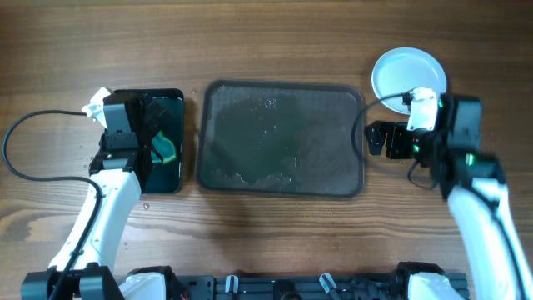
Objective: Clean dirty plates on tray and stack at the side
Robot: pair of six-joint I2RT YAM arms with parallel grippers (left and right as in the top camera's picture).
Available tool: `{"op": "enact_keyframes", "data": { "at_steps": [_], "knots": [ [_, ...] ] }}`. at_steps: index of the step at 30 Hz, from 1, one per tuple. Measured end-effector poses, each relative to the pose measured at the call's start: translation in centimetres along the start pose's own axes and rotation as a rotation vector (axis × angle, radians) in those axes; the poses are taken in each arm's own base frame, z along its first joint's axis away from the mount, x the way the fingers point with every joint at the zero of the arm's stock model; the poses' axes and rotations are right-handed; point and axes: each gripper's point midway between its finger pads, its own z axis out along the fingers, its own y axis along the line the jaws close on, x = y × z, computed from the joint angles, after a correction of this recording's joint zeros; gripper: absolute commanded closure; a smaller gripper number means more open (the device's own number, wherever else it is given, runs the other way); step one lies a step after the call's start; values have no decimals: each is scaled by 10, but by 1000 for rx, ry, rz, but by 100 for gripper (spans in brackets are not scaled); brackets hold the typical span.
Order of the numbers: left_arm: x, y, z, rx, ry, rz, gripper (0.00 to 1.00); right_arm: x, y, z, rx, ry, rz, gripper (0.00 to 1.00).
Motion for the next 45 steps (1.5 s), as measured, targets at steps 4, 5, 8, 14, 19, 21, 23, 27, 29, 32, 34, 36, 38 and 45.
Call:
{"op": "enact_keyframes", "data": {
  "at_steps": [4, 5, 8, 14, 19, 21, 23, 27, 29, 32, 34, 36, 38, 45],
  "knots": [
    [0, 0, 0, 0, 0, 0, 0, -13, 24, -27, -85, -281, -132, 0],
    [0, 0, 0, 0, 0, 0, 0, -12, 28, -31, -97, -323, -151, 0],
    [0, 0, 0, -1, 1, 0, 0, 0, 37, -47, -116, -449, -214, 0],
    [0, 0, 0, 0, 0, 0, 0, 9, 51, -81, -123, -677, -314, 0],
    [0, 0, 0, 0, 0, 0, 0, 20, 52, -81, -120, -786, -364, 0],
    [0, 0, 0, 0, 0, 0, 0, 24, 51, -79, -118, -810, -373, 0],
    [0, 0, 0, 0, 0, 0, 0, 27, 49, -78, -107, -828, -370, 0],
    [0, 0, 0, 0, 0, 0, 0, 24, 43, -84, -71, -866, -348, 0],
    [0, 0, 0, 0, 0, 0, 0, 21, 43, -90, -59, -892, -350, 0],
    [0, 0, 0, 0, 0, 0, 0, 21, 43, -95, -48, -927, -354, 0],
    [0, 0, 0, 0, 0, 0, 0, 23, 40, -92, -42, -942, -346, 0],
    [0, 0, 0, 0, 0, 0, 0, 26, 37, -86, -36, -929, -328, 0],
    [0, 0, 0, 0, 0, 0, 0, 26, 35, -84, -22, -929, -315, 0],
    [0, 0, 0, 0, 0, 0, 0, 38, 9, -67, 94, -841, -224, 0]
  ]
}}
